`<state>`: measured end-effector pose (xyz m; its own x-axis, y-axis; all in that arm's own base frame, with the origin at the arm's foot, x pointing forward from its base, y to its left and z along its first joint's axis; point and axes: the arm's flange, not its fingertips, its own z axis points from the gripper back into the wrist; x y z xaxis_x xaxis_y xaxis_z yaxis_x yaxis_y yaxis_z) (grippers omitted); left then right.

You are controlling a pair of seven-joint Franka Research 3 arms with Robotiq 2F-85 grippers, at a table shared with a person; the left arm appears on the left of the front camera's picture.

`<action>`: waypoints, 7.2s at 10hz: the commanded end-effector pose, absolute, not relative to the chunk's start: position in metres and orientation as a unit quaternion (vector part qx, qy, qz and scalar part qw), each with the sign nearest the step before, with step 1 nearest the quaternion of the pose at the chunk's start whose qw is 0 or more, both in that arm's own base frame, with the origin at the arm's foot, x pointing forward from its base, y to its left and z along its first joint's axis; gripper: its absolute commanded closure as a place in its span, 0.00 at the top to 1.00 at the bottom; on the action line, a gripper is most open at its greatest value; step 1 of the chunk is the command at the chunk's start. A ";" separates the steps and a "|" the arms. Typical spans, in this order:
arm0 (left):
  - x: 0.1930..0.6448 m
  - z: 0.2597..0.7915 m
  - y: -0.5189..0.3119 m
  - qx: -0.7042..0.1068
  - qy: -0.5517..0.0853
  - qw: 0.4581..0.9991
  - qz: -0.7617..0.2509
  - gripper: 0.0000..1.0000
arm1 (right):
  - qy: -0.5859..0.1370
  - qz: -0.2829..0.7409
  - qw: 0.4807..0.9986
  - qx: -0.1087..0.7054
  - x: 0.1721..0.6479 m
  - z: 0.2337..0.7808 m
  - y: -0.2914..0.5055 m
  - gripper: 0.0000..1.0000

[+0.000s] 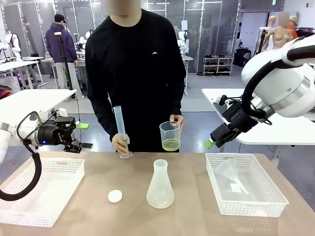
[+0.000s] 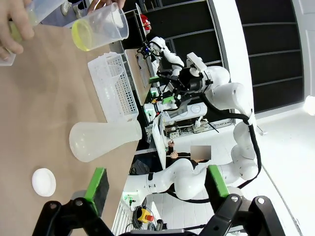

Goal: Prepare the solutions needed for the experiment.
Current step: Pick up the Plastic Funnel and insert it into the Big flask.

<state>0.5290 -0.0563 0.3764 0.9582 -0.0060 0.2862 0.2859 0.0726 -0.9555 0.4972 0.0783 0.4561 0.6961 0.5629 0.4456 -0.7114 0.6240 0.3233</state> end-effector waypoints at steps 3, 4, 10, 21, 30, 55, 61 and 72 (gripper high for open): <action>0.528 0.377 -0.056 -0.678 -0.101 0.721 -0.104 1.00 | -0.118 0.552 0.821 0.085 0.550 0.461 0.068 1.00; 0.528 0.377 -0.056 -0.678 -0.101 0.721 -0.104 1.00 | -0.109 0.573 0.807 0.093 0.564 0.460 0.068 1.00; 0.528 0.377 -0.056 -0.678 -0.101 0.721 -0.104 1.00 | -0.094 0.584 0.802 0.083 0.569 0.455 0.074 1.00; 0.528 0.377 -0.056 -0.678 -0.101 0.721 -0.104 1.00 | -0.016 0.711 0.701 0.045 0.600 0.413 0.065 1.00; 0.528 0.377 -0.056 -0.678 -0.101 0.721 -0.104 1.00 | 0.098 0.740 0.661 0.072 0.627 0.364 0.071 1.00; 0.528 0.377 -0.056 -0.678 -0.101 0.721 -0.104 1.00 | 0.022 0.658 0.752 -0.019 0.562 0.459 0.102 0.00; 0.528 0.377 -0.056 -0.678 -0.101 0.721 -0.104 1.00 | -0.158 0.622 0.752 -0.150 0.461 0.523 0.114 0.00; 0.528 0.377 -0.056 -0.678 -0.101 0.721 -0.104 1.00 | -0.192 0.631 0.736 -0.155 0.437 0.536 0.120 0.00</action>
